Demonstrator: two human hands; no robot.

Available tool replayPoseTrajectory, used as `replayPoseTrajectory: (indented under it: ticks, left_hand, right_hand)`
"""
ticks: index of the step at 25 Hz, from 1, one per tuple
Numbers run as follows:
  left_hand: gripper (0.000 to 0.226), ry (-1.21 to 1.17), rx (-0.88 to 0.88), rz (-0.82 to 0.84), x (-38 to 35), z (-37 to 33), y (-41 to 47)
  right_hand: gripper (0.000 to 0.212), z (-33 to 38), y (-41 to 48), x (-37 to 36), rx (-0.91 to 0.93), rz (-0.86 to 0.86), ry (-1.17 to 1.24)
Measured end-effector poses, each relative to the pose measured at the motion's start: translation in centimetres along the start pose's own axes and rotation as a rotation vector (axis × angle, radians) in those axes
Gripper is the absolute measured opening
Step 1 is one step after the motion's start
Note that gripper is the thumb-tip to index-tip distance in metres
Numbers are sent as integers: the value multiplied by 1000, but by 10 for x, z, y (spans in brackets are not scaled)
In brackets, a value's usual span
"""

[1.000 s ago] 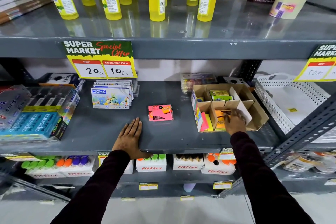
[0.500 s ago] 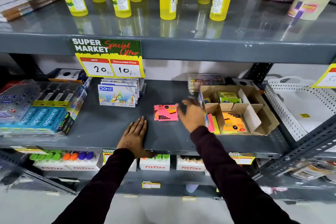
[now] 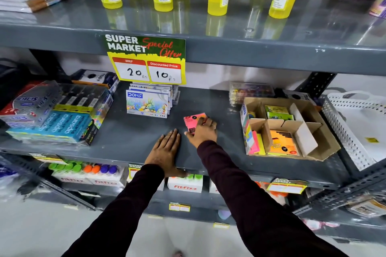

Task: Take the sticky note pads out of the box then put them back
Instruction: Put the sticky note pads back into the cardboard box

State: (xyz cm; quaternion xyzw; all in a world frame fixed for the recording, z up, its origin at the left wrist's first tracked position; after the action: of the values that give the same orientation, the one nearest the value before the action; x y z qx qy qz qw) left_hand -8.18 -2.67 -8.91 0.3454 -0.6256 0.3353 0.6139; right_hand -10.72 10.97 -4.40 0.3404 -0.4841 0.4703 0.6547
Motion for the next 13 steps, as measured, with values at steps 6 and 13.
replayPoseTrajectory:
  ticks: [6,13]
  left_hand:
    - [134,-1,-12,3,2,-2,-1]
    - [134,-7,-15,-3,4,-2,-2]
  right_hand:
    - [87,-13,-2,2,-165,32,54]
    - [96,-28,-4,8,-232,5,77]
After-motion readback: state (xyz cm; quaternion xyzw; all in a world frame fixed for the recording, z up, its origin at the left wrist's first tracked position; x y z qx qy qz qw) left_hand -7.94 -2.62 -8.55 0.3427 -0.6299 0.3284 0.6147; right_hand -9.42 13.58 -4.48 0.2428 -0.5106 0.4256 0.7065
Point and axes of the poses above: each hand's wrist, its own y-axis towards the middle knuckle, its own x-axis out of the back of the hand, z = x × y, the point moved 8 cm from there along y, towards the middle knuckle, and after that the axes turned 3 degrees about -z, right-handed, at the moved point
